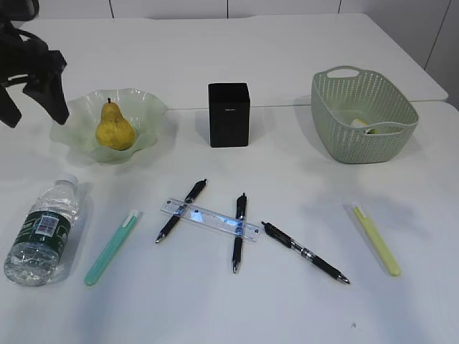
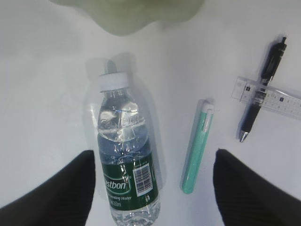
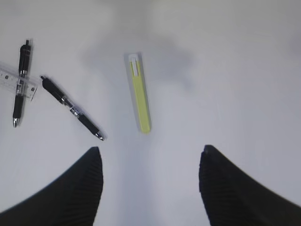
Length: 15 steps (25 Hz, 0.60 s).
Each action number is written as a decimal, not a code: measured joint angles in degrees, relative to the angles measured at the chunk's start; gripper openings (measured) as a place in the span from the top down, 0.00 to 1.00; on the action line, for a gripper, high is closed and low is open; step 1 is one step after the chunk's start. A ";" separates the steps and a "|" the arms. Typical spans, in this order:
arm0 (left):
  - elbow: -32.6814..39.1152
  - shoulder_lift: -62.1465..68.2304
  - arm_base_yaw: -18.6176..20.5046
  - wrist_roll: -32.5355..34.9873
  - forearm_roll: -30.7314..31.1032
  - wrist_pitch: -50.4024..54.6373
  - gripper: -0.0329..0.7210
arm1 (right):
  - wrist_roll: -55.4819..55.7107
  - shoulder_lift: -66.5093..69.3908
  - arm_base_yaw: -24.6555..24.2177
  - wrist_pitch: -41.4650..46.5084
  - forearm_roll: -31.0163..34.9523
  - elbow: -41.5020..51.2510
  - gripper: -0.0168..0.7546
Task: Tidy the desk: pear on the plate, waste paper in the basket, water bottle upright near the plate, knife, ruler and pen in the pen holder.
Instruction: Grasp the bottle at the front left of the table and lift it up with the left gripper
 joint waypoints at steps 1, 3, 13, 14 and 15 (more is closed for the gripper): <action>0.00 1.02 0.00 0.00 0.00 -0.04 0.22 | 0.00 -1.59 0.00 0.00 0.10 1.37 0.32; 0.00 2.93 0.00 0.00 0.10 -0.14 0.22 | -0.10 -4.22 0.00 0.09 0.10 3.51 0.32; 6.40 9.62 0.00 -0.31 2.37 -1.01 0.19 | -0.10 -9.30 0.00 0.09 0.12 6.21 0.33; 6.86 10.39 0.00 -0.72 3.00 -1.11 0.19 | -0.10 -9.30 0.00 0.09 0.12 6.21 0.33; 6.99 10.90 0.00 -0.99 3.35 -1.21 0.18 | -0.20 -9.30 0.00 0.09 0.12 6.21 0.33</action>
